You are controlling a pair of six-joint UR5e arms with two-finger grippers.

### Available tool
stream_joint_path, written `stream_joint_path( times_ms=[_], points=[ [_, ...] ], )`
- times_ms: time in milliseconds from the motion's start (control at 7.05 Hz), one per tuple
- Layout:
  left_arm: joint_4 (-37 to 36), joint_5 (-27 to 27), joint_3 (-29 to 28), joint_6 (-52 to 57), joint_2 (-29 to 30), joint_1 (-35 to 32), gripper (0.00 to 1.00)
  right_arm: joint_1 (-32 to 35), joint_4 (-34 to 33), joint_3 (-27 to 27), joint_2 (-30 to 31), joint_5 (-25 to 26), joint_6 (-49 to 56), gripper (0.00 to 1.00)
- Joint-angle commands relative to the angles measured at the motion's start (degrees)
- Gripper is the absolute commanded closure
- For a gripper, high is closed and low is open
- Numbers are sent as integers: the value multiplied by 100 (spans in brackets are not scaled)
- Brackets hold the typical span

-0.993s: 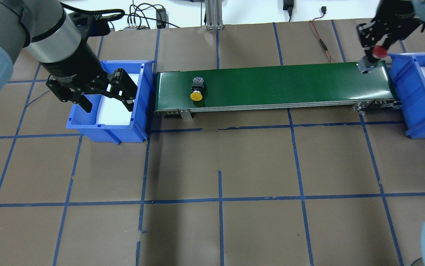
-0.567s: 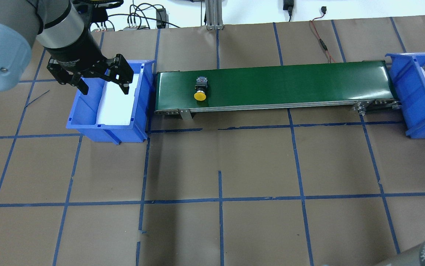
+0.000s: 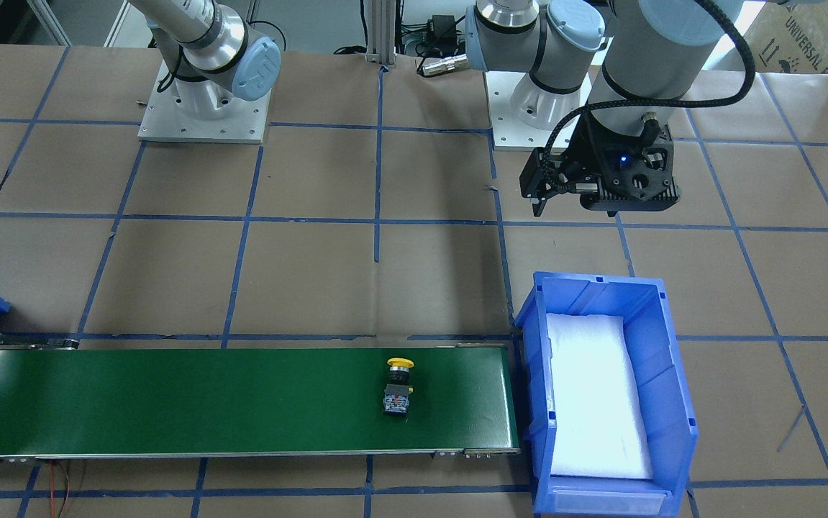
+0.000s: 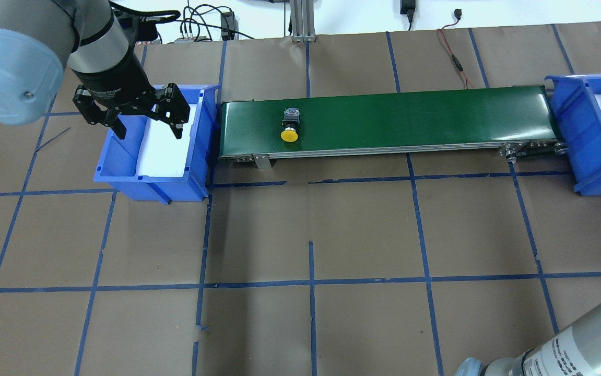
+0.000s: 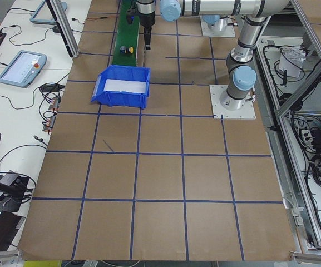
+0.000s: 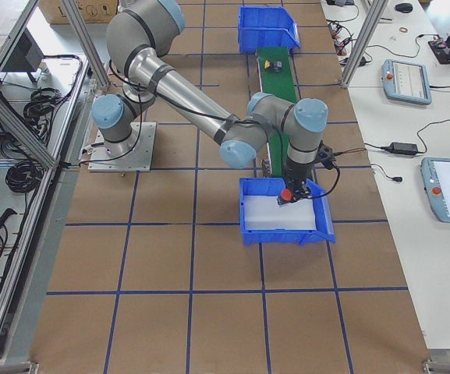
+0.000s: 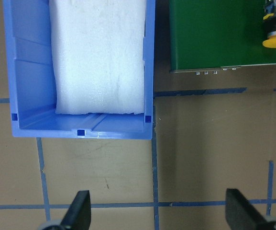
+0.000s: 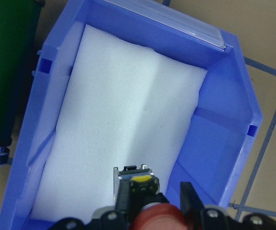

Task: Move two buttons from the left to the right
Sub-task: 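Carry the red button into the far blue bin and release it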

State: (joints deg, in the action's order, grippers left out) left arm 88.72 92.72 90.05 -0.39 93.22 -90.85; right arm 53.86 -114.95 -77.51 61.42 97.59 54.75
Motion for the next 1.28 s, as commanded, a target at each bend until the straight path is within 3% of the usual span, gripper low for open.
stream_joint_path(
  times_ms=[0, 709, 851, 993, 1135],
  points=[
    [162, 27, -32, 12, -75, -21, 0, -25, -746, -595, -166, 93, 36, 85],
    [252, 44, -67, -22, -147, -47, 0, -25, -1054, -1055, -219, 384, -131, 79],
    [269, 62, -23, -14, -147, -39, 0, -25, -1108, -1047, -184, 384, -131, 72],
    [278, 71, 3, -14, -147, -38, 0, -16, -1178, -1012, -131, 306, -131, 31],
    [243, 71, 21, 4, -147, -21, 0, -8, -1179, -994, -131, 235, -131, 0]
  ],
)
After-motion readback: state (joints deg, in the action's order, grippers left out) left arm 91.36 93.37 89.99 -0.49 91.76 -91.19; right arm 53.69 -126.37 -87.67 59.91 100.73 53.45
